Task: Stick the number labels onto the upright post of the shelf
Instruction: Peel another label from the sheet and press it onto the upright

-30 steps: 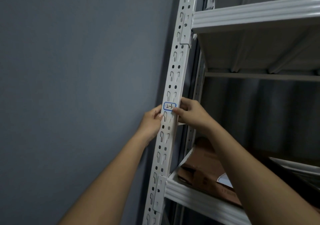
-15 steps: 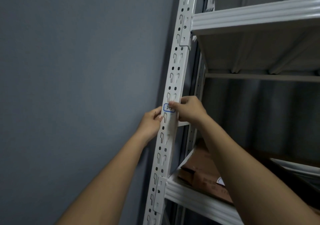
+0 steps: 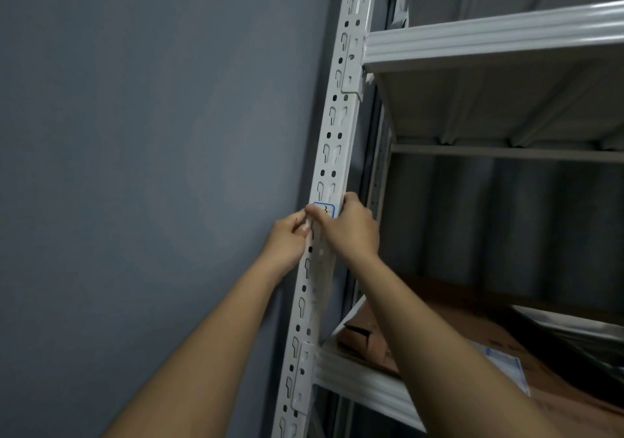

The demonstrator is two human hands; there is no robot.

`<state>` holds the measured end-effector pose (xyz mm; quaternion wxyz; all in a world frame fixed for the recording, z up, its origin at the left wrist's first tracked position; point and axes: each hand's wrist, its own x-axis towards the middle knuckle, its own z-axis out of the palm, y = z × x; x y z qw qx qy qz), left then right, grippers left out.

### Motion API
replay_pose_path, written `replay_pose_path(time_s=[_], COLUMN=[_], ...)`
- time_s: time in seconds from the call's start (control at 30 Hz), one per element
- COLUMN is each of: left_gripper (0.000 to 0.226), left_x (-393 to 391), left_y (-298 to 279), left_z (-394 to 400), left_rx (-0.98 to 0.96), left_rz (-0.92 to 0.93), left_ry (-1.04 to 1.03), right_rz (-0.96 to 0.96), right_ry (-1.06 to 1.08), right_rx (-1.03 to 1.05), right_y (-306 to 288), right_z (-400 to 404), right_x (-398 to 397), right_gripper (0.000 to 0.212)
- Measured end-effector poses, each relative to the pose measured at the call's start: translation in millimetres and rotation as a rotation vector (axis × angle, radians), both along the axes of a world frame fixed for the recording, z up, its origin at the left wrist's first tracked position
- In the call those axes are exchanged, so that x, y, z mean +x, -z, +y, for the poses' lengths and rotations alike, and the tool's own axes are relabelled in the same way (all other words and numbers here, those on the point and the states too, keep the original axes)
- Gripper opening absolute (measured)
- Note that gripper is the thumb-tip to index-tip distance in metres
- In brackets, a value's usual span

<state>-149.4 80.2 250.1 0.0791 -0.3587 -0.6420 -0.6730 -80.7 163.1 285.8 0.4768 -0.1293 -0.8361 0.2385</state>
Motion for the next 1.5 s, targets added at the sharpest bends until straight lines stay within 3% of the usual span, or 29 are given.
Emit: replay_pose_path(time_s=[0.17,0.47,0.7,0.8,0.97,1.07,1.3,1.5], left_gripper=[0.037,0.04,0.037,0.025,0.031,0.028,0.016,0.027], left_x=[0,2,4,8,5,1,-2,1], left_y=[0,1,-7,-17,-22,-18,-8,-7], left_z=[-1,-3,-7,-8,1,4,7,1], left_rx=[0.009,-0.01,-0.038,-0.029,0.012,0.052,0.152,0.099], left_rz=[0.038,0.023,-0.039,-0.087,-0.019,0.003,-0.085,-0.086], left_ry=[0.011,0.009,0.056,0.053,-0.048,-0.038,0.093,0.145], right_rz=[-0.038,-0.03,-0.112,-0.137,-0.017,0.021,-0.015,-0.079], right_ry=[-0.147,-0.136,-0.379,-0.427,-0.274,-0.31,-0.333,-0.349], right_rx=[0.015,-0.021,-0.02,-0.062,-0.07,-0.08,-0.046,-0.007], right_y=[-2,-16,-9,-15,-14,-10,-7,-5], right_z=[13,16,29,29,23,25,26,26], right_x=[-2,-2,11,12,3,-2,-3,2], right_gripper=[0.054,0.049,0.039,0.039,0.038,0.034,0.032,0.035])
